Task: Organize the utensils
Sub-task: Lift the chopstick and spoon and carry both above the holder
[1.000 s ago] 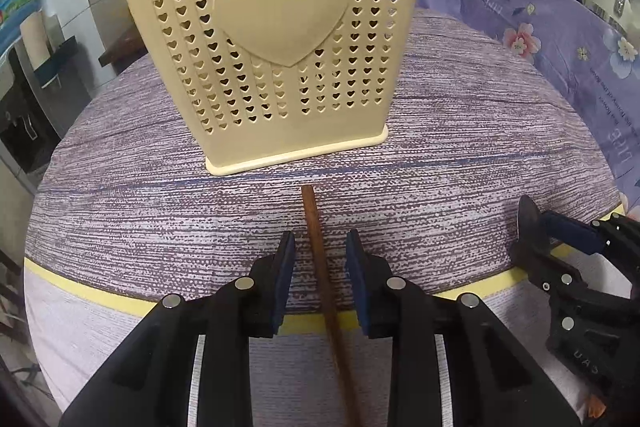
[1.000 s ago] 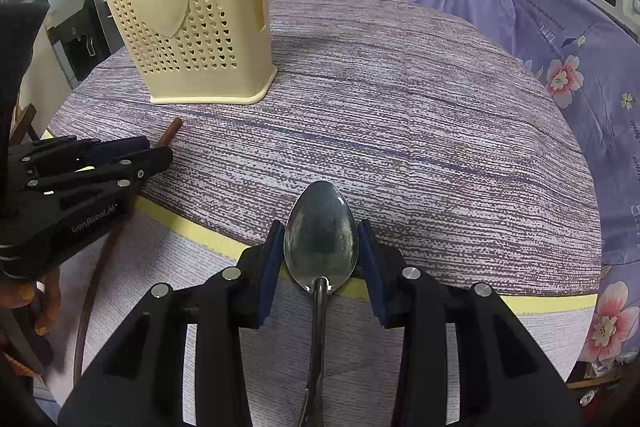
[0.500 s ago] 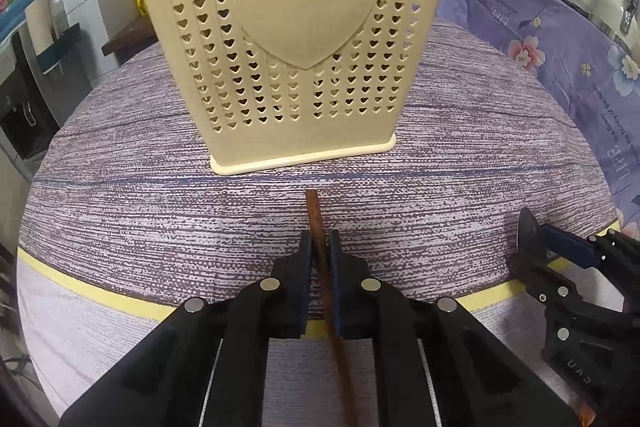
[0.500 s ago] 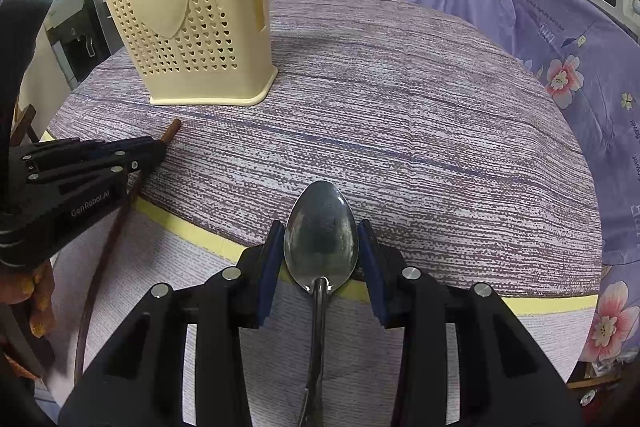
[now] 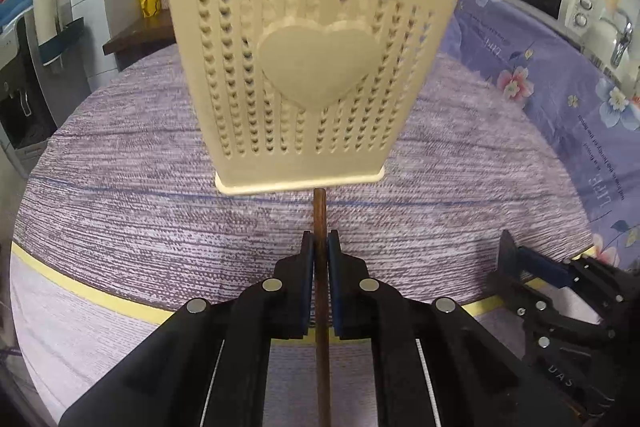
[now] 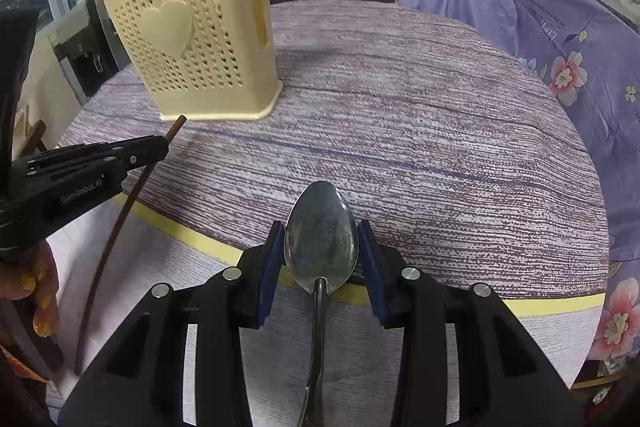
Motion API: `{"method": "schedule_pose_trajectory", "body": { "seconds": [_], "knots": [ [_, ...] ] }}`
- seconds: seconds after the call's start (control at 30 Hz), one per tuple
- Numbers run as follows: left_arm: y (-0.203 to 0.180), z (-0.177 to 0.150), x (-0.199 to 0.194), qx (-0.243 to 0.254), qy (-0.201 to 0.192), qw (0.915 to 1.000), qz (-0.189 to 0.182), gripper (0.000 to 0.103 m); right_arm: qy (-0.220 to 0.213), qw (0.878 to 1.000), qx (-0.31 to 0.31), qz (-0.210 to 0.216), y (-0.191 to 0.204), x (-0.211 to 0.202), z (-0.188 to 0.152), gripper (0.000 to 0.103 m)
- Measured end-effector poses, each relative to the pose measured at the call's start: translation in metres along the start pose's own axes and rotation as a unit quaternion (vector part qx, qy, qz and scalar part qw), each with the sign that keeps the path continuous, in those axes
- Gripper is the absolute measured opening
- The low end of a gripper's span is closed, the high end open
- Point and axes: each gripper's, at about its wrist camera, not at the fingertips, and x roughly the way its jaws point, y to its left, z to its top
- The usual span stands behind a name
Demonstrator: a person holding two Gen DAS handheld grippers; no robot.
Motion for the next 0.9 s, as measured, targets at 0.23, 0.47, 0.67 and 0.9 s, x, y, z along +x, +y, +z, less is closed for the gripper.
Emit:
{"method": "schedule_pose_trajectory", "body": {
  "seconds": [0.23,0.47,0.67,0.9],
  "knots": [
    [0.005,0.014,-0.074,-0.004,-0.086,0.9950,-0.051,0.008,-0.066,0.997,-0.006,0.050,0.011,-0.055,0.018,0.038],
    [0.007,0.025,-0.138,0.002,-0.157,0.9847,-0.075,0.008,-0.105,0.989,-0.007,0.104,0.015,-0.102,0.036,0.038],
    [0.012,0.025,-0.148,-0.002,-0.169,0.9829,-0.074,0.008,-0.111,0.987,-0.005,0.117,0.021,-0.113,0.041,0.038],
    [0.021,0.019,-0.153,-0.009,-0.177,0.9812,-0.077,0.008,-0.114,0.986,-0.014,0.123,0.028,-0.115,0.040,0.038]
  ]
}}
